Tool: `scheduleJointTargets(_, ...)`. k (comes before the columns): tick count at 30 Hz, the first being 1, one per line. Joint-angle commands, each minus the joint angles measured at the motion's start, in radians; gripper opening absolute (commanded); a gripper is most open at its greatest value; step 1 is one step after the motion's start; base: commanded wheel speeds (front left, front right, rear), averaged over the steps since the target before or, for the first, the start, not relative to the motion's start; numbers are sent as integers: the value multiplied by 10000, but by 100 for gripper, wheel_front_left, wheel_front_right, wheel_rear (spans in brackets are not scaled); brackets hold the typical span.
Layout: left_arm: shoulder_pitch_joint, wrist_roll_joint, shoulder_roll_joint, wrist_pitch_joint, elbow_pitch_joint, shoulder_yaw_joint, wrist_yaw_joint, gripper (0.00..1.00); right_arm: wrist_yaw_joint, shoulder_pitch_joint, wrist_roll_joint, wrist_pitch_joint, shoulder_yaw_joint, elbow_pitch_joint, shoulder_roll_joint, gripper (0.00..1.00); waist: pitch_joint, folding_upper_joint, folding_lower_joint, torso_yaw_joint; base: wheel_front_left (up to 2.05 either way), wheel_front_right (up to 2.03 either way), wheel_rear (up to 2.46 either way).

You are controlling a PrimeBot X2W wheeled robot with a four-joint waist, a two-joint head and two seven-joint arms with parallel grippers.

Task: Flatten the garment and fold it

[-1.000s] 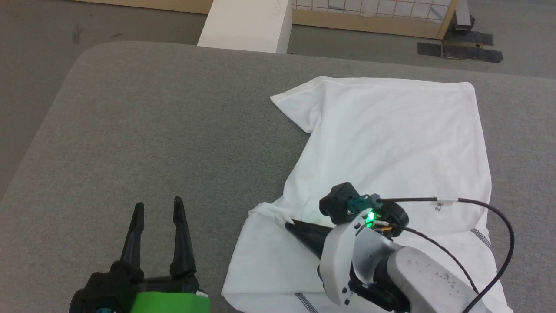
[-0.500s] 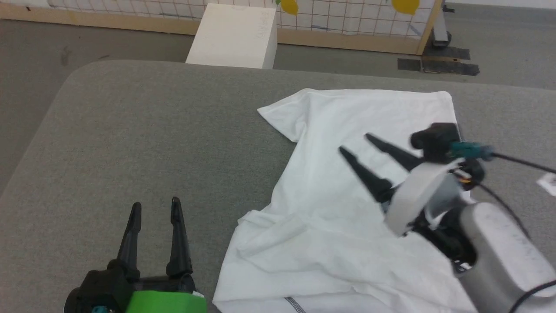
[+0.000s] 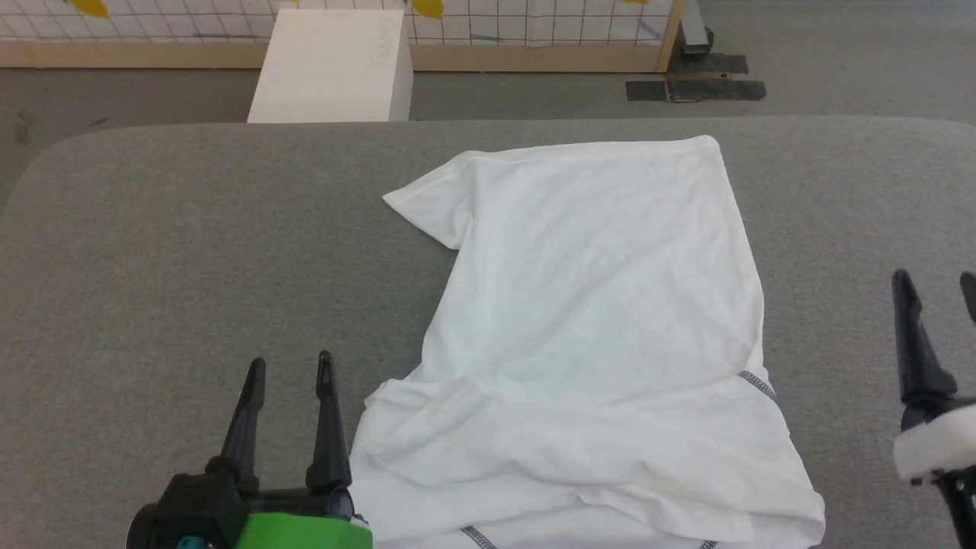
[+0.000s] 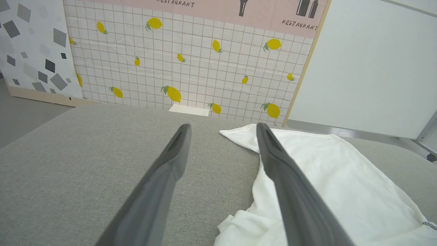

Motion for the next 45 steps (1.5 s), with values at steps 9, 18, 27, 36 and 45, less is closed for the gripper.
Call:
scheduleJointTargets(9, -172, -114, -32, 63, 215, -1, 59, 100, -15, 1383, -226, -625, -94, -305, 1184, 100, 413, -1, 0, -400, 0, 0, 0)
scheduleJointTargets(18, -3811, 165, 1059, 2704, 125, -11, -683, 100, -15, 419, -409, -550, 123, -1211, 1006, 100, 1759, -1, 0, -353, 0, 0, 0)
scheduleJointTargets(27, -8792, -342, 1989, 6601, 1943, 137, -1543, 100, -15, -135, -86, -504, 228, -1486, 725, 100, 3391, -1, 0, -556, 0, 0, 0)
scheduleJointTargets(36, -10606, -675, 2330, 9011, 3782, -10, -1699, 100, -15, -750, 109, -771, 452, -1176, 386, 100, 4499, -1, 0, -979, 0, 0, 0)
scheduleJointTargets(45, -10515, -984, 2338, 9880, 4157, 125, -1348, 100, -15, -1012, 248, -948, 489, -860, 173, 100, 5204, -1, 0, -1263, 0, 0, 0)
